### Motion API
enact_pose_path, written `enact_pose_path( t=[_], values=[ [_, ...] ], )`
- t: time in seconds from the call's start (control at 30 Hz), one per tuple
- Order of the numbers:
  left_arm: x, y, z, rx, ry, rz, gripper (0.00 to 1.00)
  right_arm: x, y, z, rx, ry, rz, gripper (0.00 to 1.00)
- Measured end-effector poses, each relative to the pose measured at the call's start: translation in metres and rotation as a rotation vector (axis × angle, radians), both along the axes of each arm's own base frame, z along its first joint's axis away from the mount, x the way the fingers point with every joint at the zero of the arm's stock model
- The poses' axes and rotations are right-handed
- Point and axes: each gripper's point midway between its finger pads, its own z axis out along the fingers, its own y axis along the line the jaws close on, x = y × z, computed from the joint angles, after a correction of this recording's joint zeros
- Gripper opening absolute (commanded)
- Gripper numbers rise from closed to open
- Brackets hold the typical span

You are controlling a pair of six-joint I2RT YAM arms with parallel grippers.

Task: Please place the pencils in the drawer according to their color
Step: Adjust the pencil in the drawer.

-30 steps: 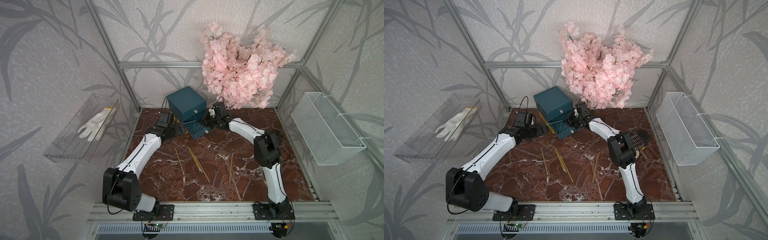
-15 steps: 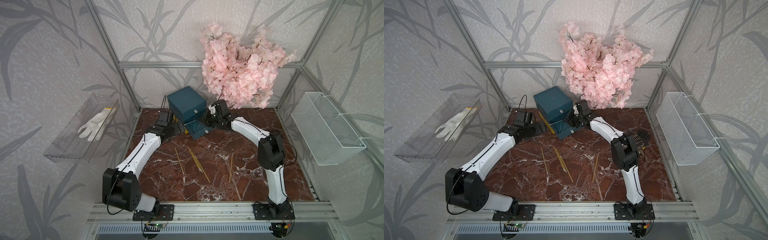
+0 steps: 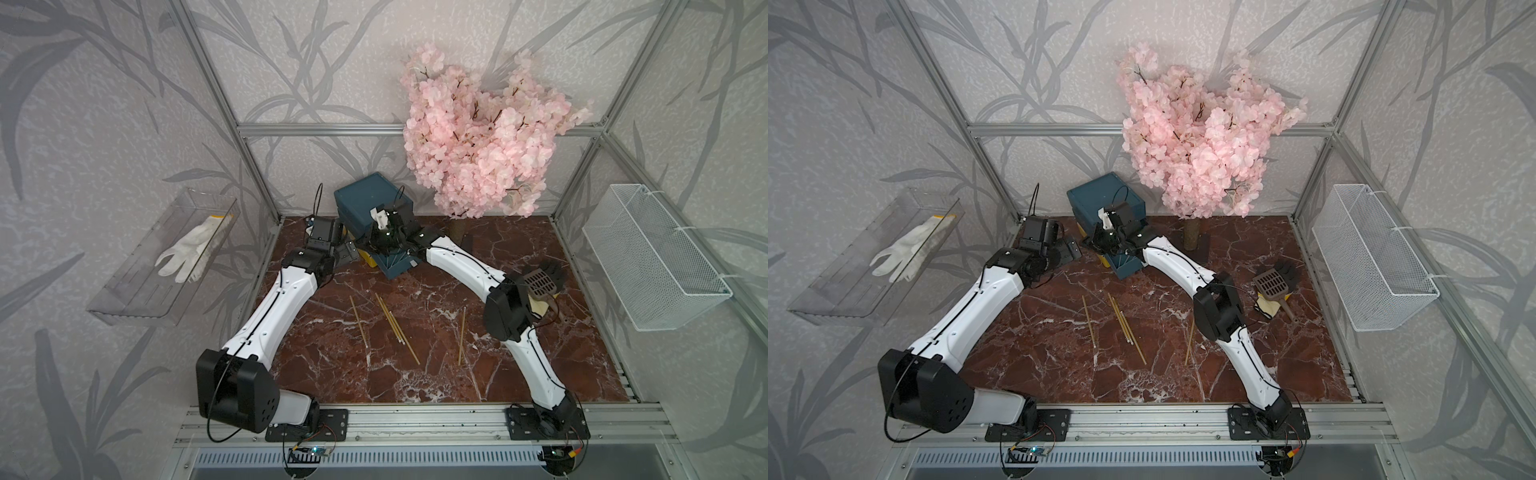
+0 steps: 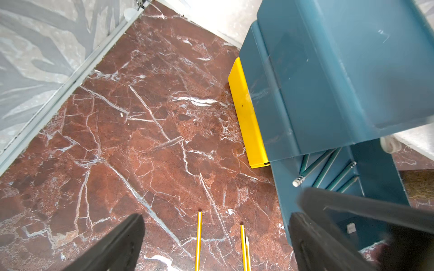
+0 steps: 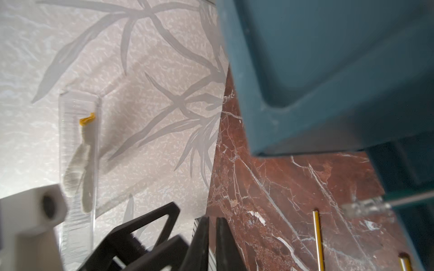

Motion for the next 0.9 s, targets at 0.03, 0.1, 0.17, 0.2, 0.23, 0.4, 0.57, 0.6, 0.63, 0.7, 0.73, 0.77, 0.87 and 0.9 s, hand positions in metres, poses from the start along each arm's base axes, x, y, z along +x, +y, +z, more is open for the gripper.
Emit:
enact_pose_path(
  t=[0.03,0.1,0.17,0.2,0.23,0.4,0.57,0.6,0.63,0.7,0.73,0.77,0.87,0.9],
  values=[
    [-0.001,0.000,0.002,-0.001,-0.006,0.001,1.00,0.004,0.001,-0.008,-0.014,-0.014,-0.002,0.11],
    [-0.002,0.001,0.005,-0.003,-0.015,0.001,1.00,0.011,0.001,-0.008,-0.024,-0.044,-0.019,0.10],
    [-0.005,0.001,0.005,-0.003,-0.017,0.000,1.00,0.016,-0.004,-0.013,-0.061,-0.062,-0.041,0.09],
    [-0.005,0.001,0.004,-0.003,-0.016,0.000,1.00,0.018,-0.006,-0.015,-0.076,-0.073,-0.050,0.09],
    [-0.006,0.001,0.003,-0.003,-0.014,0.000,1.00,0.021,-0.009,-0.018,-0.096,-0.088,-0.059,0.09],
    [-0.007,-0.001,-0.002,-0.010,-0.005,-0.010,1.00,0.022,-0.031,-0.030,-0.211,-0.117,-0.090,0.10],
    [-0.005,-0.004,-0.001,-0.023,-0.010,-0.026,1.00,-0.003,-0.076,-0.061,-0.370,-0.027,-0.104,0.10],
    [-0.004,-0.005,-0.001,-0.027,-0.013,-0.031,1.00,-0.008,-0.085,-0.065,-0.387,-0.014,-0.110,0.11],
    [-0.003,-0.007,-0.001,-0.031,-0.014,-0.038,1.00,-0.015,-0.096,-0.067,-0.400,0.001,-0.117,0.12],
    [0.001,-0.011,-0.005,-0.042,-0.008,-0.058,1.00,-0.024,-0.114,-0.059,-0.392,0.001,-0.135,0.14],
    [0.003,-0.014,-0.008,-0.045,-0.002,-0.071,1.00,-0.028,-0.123,-0.053,-0.384,-0.001,-0.147,0.16],
    [0.006,-0.017,-0.012,-0.050,0.005,-0.087,1.00,-0.031,-0.133,-0.044,-0.370,-0.010,-0.162,0.18],
    [0.018,-0.027,-0.027,-0.065,0.027,-0.145,1.00,-0.033,-0.156,-0.015,-0.302,-0.044,-0.212,0.23],
    [0.022,-0.030,-0.031,-0.069,0.028,-0.166,1.00,-0.032,-0.163,-0.007,-0.278,-0.054,-0.229,0.25]
  ],
)
